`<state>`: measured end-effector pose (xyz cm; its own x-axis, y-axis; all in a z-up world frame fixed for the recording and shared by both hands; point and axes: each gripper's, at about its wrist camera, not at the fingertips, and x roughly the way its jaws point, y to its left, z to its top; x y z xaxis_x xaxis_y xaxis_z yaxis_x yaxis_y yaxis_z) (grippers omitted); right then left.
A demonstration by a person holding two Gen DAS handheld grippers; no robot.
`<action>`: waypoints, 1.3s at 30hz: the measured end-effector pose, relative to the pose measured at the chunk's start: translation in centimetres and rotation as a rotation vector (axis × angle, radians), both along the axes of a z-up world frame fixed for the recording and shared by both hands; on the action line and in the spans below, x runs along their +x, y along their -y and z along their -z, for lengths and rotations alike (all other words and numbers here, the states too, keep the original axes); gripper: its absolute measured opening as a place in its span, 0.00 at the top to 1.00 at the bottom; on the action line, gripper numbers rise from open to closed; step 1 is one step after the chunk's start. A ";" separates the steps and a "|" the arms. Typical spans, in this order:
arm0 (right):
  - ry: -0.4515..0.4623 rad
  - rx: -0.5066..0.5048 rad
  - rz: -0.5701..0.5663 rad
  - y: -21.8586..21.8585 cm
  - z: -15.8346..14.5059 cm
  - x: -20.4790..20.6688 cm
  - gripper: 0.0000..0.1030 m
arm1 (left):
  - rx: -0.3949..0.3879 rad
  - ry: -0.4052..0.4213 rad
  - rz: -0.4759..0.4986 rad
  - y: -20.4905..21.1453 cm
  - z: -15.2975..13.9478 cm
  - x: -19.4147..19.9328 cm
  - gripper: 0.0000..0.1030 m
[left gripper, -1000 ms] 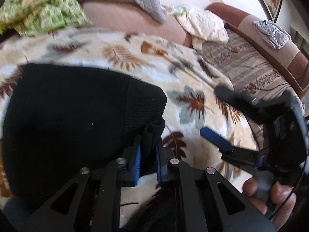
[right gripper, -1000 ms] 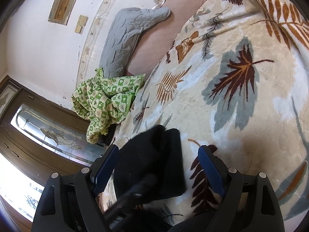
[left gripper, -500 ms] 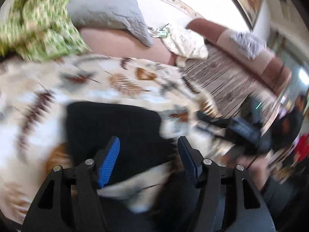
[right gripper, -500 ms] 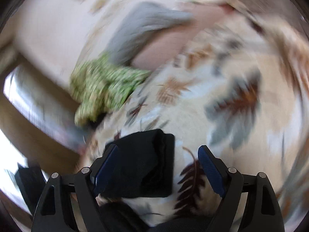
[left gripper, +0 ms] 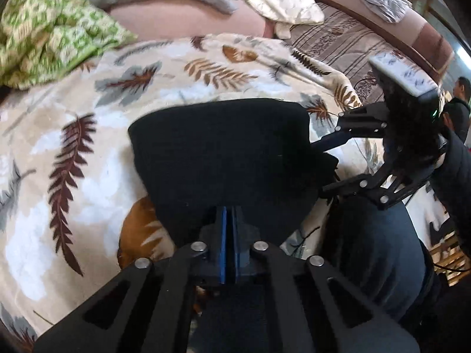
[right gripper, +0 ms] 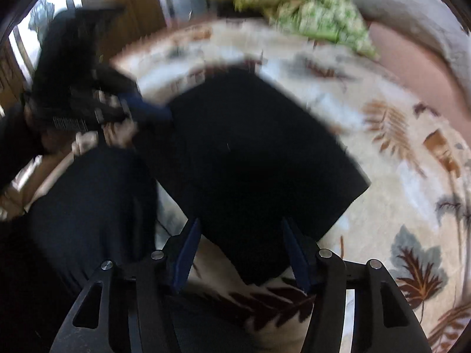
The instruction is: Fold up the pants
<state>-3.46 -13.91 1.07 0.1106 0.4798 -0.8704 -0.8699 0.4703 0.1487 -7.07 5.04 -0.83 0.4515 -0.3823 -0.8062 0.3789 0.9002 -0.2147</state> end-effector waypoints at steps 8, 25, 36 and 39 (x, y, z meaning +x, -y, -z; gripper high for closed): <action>-0.087 -0.021 -0.011 0.4 1.7 1.6 0.42 | -0.078 -0.076 0.013 -0.5 3.3 2.2 0.99; -0.108 0.088 0.059 1.5 1.5 1.5 0.39 | -0.095 -0.042 -0.114 -3.0 3.0 7.0 0.99; -0.055 0.121 0.038 1.5 -2.4 1.4 0.40 | -0.194 0.122 -0.147 -4.3 -2.6 4.7 0.93; -0.019 0.232 0.027 0.3 -5.3 2.2 0.40 | -0.165 0.076 -0.178 -3.9 -1.2 6.2 0.93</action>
